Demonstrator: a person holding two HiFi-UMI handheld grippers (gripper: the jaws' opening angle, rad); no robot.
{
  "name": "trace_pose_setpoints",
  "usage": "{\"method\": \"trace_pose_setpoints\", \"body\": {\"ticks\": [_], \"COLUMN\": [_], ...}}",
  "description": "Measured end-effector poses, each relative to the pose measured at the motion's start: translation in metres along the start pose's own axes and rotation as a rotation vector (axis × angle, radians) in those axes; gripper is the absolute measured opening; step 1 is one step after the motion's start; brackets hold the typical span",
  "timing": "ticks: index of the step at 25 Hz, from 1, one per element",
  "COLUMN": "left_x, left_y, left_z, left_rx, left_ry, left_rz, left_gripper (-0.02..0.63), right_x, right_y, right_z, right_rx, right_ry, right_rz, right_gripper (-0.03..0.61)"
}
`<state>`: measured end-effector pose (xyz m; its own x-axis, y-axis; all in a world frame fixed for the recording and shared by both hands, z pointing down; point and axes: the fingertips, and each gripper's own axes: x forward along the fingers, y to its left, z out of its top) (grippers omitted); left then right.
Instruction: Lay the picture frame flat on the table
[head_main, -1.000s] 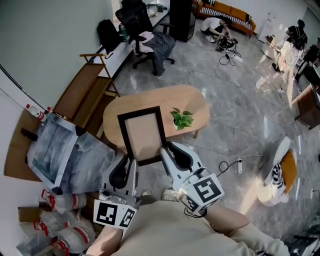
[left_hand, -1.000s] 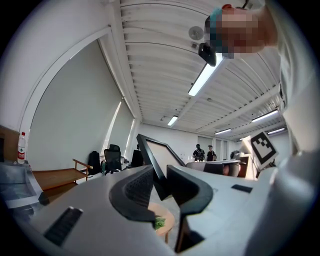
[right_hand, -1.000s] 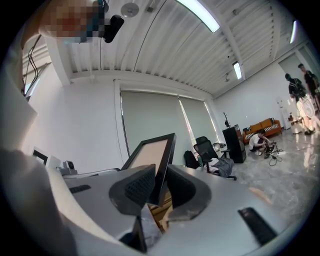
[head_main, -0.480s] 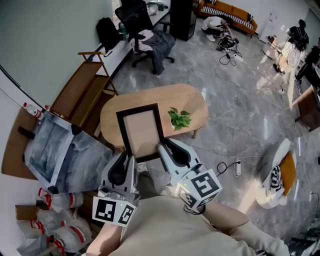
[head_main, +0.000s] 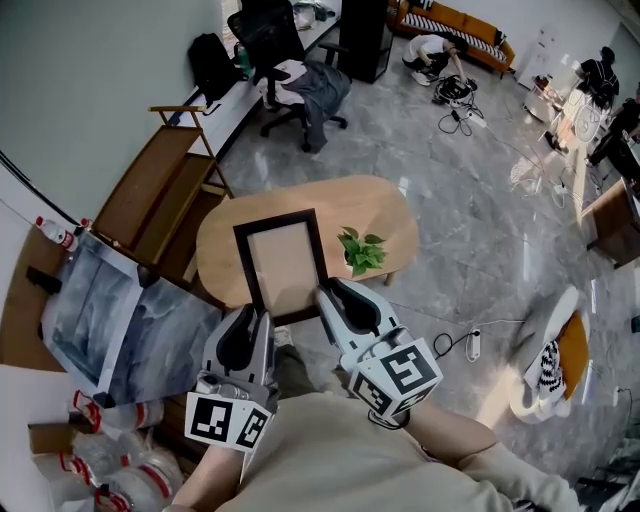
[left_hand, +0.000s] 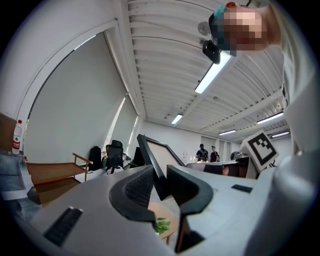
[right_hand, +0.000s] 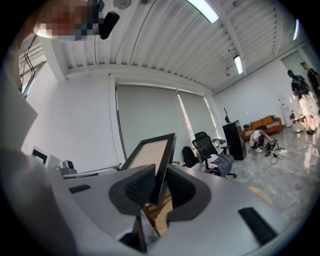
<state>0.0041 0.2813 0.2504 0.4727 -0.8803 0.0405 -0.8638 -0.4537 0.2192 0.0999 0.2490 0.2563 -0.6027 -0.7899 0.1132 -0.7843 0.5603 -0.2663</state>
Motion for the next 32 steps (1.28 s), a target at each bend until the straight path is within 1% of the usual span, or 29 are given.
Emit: {"method": "trace_pose_setpoints", "body": {"ticks": [8,14,24,28,32], "left_x": [0.06,0.113,0.205,0.235,0.256], "left_y": [0.065,0.128,0.237,0.27,0.301], "left_z": [0.002,0.01,0.016,0.021,0.023], "left_rx": [-0.021,-0.039,-0.07,-0.071,-0.086], "left_ry": [0.043,0.085,0.144,0.148,0.139], "left_rz": [-0.008,-0.025,-0.077,-0.093,-0.08], "left_gripper": [0.083,0.083,0.083,0.083,0.083], "right_x": [0.084,0.162,0.291,0.332,0.37], "right_y": [-0.028,-0.048,-0.085,-0.097,-0.105], "right_z": [0.001,0.006,0.007,0.011,0.008], "right_rx": [0.024,0.046,0.085,0.097,0.13], "right_ry": [0.044,0.078,0.128,0.131,0.134], "right_rz": [-0.022,-0.051,-0.12,-0.141,-0.153], "right_gripper": [0.055,0.055,0.057,0.057,0.057]}}
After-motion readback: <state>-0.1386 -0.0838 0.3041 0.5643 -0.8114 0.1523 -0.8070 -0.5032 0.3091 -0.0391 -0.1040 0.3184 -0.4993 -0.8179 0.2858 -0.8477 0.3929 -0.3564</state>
